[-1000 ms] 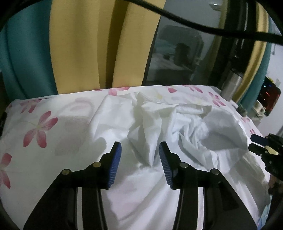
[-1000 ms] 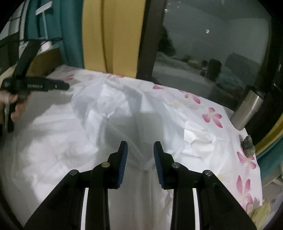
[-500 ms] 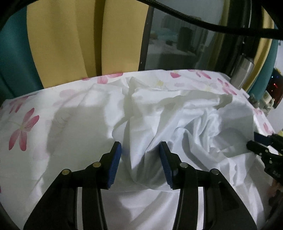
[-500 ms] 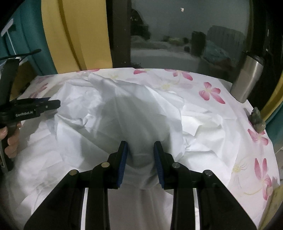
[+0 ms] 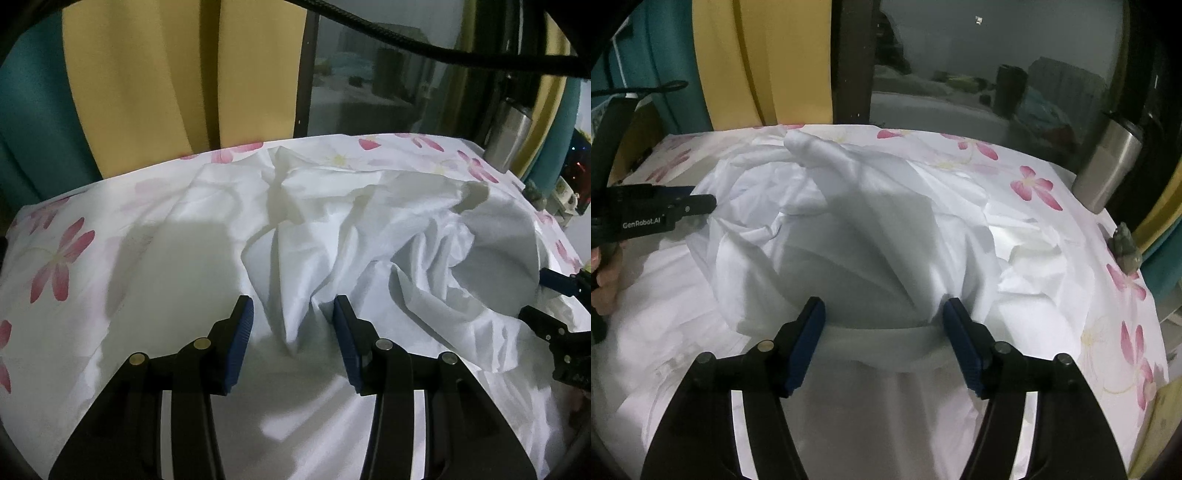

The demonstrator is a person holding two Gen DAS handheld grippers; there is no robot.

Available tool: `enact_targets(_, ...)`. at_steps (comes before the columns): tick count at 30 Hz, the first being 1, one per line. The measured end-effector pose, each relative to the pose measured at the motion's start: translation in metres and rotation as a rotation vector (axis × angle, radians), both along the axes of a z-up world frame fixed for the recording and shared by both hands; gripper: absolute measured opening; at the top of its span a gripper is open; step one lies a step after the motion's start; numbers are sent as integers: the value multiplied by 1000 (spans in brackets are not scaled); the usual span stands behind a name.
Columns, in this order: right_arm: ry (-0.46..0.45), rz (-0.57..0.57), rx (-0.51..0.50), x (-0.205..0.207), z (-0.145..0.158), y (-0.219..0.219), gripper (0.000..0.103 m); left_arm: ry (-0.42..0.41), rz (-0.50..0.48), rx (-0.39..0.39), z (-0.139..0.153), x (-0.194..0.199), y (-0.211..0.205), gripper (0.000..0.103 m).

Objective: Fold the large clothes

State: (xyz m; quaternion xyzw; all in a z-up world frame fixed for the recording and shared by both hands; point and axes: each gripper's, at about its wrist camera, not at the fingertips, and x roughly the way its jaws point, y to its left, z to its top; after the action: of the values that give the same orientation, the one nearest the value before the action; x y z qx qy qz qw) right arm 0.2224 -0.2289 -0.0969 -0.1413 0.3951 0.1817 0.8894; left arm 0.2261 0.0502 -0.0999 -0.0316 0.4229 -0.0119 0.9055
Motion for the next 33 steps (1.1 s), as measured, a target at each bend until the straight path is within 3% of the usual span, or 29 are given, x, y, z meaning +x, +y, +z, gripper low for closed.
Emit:
enact_targets(22,-112,-69,34,-64,42,-18,67,-143,-11,-26,57,-91,-2,47)
enact_targets(33,-162,-104,34,-107,55,-30,67,-185,-23,-22,68,-135,-3,47)
